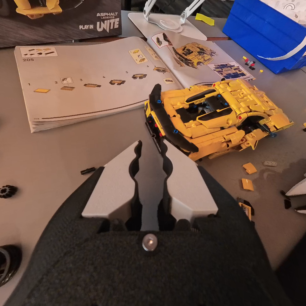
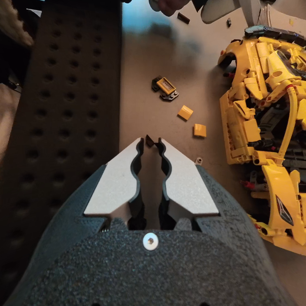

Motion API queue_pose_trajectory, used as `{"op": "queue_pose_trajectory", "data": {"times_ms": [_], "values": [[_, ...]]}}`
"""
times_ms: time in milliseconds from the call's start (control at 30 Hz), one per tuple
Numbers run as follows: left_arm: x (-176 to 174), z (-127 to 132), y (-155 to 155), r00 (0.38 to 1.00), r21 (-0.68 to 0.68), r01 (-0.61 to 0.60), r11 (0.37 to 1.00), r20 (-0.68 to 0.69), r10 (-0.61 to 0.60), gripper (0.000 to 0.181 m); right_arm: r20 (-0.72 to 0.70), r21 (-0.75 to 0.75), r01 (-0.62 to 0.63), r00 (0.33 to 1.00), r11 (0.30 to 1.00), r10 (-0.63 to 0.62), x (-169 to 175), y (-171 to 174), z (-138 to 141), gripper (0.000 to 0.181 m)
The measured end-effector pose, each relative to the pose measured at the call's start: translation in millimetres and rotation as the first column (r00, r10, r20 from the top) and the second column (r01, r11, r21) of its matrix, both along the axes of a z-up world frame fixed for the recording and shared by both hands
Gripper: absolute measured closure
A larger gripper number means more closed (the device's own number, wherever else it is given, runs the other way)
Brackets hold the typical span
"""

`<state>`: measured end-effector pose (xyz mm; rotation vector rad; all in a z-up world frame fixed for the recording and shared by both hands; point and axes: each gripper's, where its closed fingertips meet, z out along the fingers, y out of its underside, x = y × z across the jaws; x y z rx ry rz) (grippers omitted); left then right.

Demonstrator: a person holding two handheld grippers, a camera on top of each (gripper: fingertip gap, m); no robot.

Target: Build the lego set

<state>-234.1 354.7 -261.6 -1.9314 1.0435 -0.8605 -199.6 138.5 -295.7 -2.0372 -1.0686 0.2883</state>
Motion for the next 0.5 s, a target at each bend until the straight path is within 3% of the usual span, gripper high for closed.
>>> {"op": "queue_pose_trajectory", "data": {"times_ms": [500], "values": [[1.0, -2.2, -1.7, 1.0, -0.006, 0.01, 1.0, -0.009, -0.01, 0.159, -0.03, -0.016, -0.024, 0.999, 1.0, 0.023, -5.1, -2.6, -0.9, 0.163]]}}
